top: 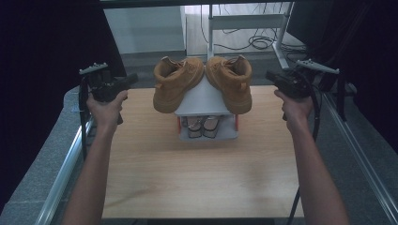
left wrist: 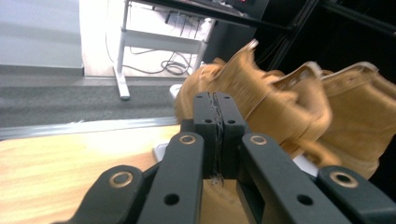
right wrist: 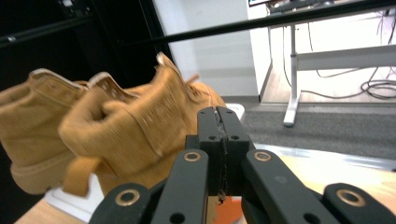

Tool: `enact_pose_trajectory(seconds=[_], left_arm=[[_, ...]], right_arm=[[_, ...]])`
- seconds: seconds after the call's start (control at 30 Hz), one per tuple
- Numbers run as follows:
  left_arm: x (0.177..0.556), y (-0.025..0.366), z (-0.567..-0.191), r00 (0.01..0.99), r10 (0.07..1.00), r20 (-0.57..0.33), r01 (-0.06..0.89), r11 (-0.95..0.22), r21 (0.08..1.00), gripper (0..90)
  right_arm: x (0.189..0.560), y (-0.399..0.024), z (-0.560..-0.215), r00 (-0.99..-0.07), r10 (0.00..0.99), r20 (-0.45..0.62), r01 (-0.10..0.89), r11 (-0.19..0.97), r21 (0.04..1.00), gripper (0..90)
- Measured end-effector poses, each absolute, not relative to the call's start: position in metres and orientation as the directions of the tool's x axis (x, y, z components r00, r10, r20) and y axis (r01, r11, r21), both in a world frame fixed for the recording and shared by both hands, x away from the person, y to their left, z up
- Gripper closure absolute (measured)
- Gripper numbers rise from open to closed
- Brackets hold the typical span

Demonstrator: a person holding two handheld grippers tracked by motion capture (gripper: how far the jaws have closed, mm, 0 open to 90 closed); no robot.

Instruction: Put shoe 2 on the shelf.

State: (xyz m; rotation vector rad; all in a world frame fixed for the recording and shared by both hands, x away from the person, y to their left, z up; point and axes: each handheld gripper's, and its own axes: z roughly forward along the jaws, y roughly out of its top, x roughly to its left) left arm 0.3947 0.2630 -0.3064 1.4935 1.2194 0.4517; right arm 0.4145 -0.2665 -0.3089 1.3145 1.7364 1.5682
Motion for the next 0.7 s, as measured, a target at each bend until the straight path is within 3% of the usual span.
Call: enact_pose_trajectory(seconds=[0.37, 0.7], left_arm=[[0.404, 0.267, -0.348, 0.371, 0.863, -0.343, 0.505, 0.123, 0.854, 89.9], [0.416, 0.246, -0.359, 0.393, 0.841, -0.371, 0.543, 0.113, 0.832, 89.9]], right_arm=[[0.422, -0.257, -0.340, -0.428, 0.876, 0.220, 0.416, -0.025, 0.909, 89.2], [0.430, -0.236, -0.360, -0.438, 0.882, 0.175, 0.442, 0.042, 0.896, 89.2]])
